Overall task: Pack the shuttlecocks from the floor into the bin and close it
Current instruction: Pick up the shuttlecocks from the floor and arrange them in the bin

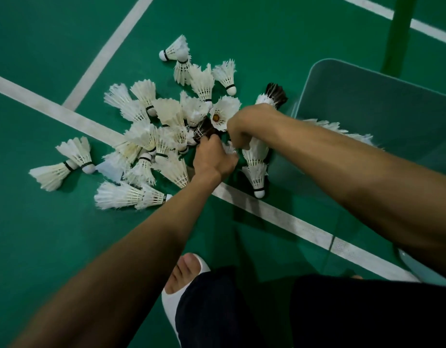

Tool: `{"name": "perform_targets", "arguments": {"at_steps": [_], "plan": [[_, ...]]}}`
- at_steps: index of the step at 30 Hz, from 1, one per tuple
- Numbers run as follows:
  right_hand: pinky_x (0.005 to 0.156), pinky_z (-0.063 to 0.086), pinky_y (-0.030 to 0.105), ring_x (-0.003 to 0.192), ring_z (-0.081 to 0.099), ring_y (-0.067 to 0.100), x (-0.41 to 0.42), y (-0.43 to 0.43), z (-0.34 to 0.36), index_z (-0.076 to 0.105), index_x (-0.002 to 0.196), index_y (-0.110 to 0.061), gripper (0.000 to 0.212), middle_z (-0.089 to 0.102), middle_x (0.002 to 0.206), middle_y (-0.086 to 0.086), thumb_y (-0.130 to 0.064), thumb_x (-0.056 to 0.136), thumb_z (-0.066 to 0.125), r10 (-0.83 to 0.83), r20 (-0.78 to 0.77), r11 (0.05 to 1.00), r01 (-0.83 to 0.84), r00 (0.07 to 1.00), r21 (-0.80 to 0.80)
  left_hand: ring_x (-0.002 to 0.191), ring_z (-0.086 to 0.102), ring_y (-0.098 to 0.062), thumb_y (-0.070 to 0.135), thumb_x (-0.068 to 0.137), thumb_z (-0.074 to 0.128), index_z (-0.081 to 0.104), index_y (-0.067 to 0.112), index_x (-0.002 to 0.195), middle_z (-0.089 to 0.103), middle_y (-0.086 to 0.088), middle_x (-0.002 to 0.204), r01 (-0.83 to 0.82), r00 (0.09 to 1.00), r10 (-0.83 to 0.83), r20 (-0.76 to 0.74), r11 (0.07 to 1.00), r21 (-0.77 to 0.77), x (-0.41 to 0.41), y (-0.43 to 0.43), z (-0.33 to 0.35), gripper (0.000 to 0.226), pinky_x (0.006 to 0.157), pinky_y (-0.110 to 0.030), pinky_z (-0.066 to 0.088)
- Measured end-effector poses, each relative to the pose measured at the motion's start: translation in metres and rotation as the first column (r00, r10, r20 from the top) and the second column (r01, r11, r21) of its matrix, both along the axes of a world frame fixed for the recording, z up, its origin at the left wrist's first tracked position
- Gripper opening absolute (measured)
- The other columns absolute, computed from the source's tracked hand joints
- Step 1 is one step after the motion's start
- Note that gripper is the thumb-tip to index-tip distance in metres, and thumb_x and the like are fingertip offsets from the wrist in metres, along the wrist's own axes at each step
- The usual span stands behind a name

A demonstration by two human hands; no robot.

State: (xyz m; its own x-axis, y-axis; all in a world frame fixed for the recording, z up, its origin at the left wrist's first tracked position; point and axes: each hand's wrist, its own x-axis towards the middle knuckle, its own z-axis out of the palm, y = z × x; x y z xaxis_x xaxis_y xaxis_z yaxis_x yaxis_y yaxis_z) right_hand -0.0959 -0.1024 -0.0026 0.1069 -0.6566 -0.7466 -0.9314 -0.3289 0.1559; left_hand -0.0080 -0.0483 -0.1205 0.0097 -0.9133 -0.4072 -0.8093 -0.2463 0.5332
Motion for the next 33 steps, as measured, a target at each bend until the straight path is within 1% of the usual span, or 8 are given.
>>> {"name": "perform_targets", "arguments": {"at_steps": [3, 6, 11, 15, 17, 20, 25, 33], "plan": [[0.056, 0.040, 0.028, 0.063, 0.049, 0.014, 0.000, -0.007, -0.012, 0.063, 0.088, -0.009, 0.004, 0.054, 0.081, 0.000, -0.006, 0.087, 0.064, -0.055, 0.018, 0.996, 0.053, 0.998, 0.067, 0.062, 0.048, -0.024, 0.025, 0.086, 0.063, 0.051, 0.009, 0.073, 0.052, -0.004, 0.068, -0.164, 0.973, 0.162, -0.165, 0.986, 0.000, 0.002, 0.003, 0.001, 0.024, 0.052, -0.031, 0.031], [0.062, 0.046, 0.031, 0.063, 0.052, 0.019, -0.001, -0.011, -0.019, 0.062, 0.087, -0.006, 0.003, 0.057, 0.078, 0.005, -0.006, 0.086, 0.064, -0.112, 0.097, 0.987, 0.100, 0.989, 0.125, 0.065, 0.047, -0.019, 0.011, 0.088, 0.054, 0.049, 0.013, 0.089, 0.054, -0.002, 0.074, -0.199, 0.922, 0.222, -0.318, 0.974, 0.105, 0.007, 0.014, -0.002, 0.006, 0.055, -0.031, 0.037], [0.062, 0.057, 0.037, 0.066, 0.060, 0.031, -0.004, -0.014, -0.017, 0.063, 0.095, 0.004, 0.013, 0.063, 0.082, 0.017, -0.007, 0.090, 0.068, -0.258, 0.297, 0.960, 0.210, 0.919, 0.183, 0.089, 0.065, -0.023, 0.064, 0.075, 0.066, 0.064, 0.026, 0.119, 0.071, 0.003, 0.103, 0.065, 0.953, -0.010, -0.302, 0.983, 0.174, -0.001, 0.024, 0.003, 0.058, 0.080, -0.040, 0.055], [0.052, 0.043, 0.032, 0.058, 0.051, 0.026, -0.010, -0.003, -0.017, 0.053, 0.066, -0.007, 0.025, 0.052, 0.065, 0.011, 0.000, 0.084, 0.068, -0.279, 0.417, 0.959, 0.269, 0.865, 0.084, 0.090, 0.066, -0.025, 0.059, 0.070, 0.075, 0.062, 0.019, 0.128, 0.070, -0.003, 0.110, -0.003, 0.980, 0.037, -0.195, 0.986, 0.168, -0.010, 0.022, 0.008, 0.072, 0.074, -0.037, 0.056], [0.052, 0.051, 0.035, 0.061, 0.060, 0.026, -0.015, 0.004, -0.014, 0.062, 0.067, -0.003, 0.018, 0.061, 0.067, 0.014, 0.003, 0.083, 0.068, -0.275, 0.480, 0.949, 0.316, 0.833, -0.004, 0.085, 0.066, -0.025, 0.049, 0.075, 0.075, 0.057, 0.021, 0.130, 0.068, -0.002, 0.103, 0.022, 0.980, 0.005, -0.198, 0.991, 0.133, -0.011, 0.022, 0.018, 0.064, 0.067, -0.034, 0.049], [0.070, 0.062, 0.035, 0.087, 0.072, 0.023, -0.025, 0.009, 0.005, 0.078, 0.097, -0.001, 0.017, 0.077, 0.096, 0.015, 0.001, 0.081, 0.072, -0.284, 0.642, 0.898, 0.432, 0.712, -0.083, 0.072, 0.070, -0.023, 0.046, 0.073, 0.074, 0.058, 0.027, 0.123, 0.071, 0.000, 0.085, 0.043, 0.974, -0.050, -0.220, 0.998, -0.035, -0.006, 0.018, 0.048, 0.056, 0.059, -0.036, 0.054], [0.051, 0.038, 0.004, 0.060, 0.057, -0.003, -0.058, 0.025, 0.070, 0.085, 0.089, -0.017, 0.020, 0.065, 0.063, -0.014, -0.008, 0.079, 0.069, -0.146, 0.869, 0.783, 0.592, 0.473, -0.191, 0.056, 0.068, -0.004, 0.037, 0.079, 0.075, 0.063, 0.018, 0.118, 0.071, 0.004, 0.074, -0.015, 0.921, -0.095, -0.377, 0.960, -0.279, -0.007, 0.003, 0.108, 0.045, 0.058, -0.039, 0.059], [0.063, 0.047, 0.015, 0.059, 0.056, -0.003, -0.156, 0.072, 0.126, 0.077, 0.112, -0.017, 0.038, 0.064, 0.068, -0.010, -0.010, 0.075, 0.070, 0.019, 0.981, 0.454, 0.873, 0.192, -0.180, 0.072, 0.067, -0.020, 0.055, 0.062, 0.069, 0.064, 0.028, 0.097, 0.068, 0.006, 0.080, 0.218, 0.919, -0.350, -0.181, 0.834, -0.507, -0.086, -0.004, 0.206, 0.044, 0.067, -0.043, 0.058]]}}
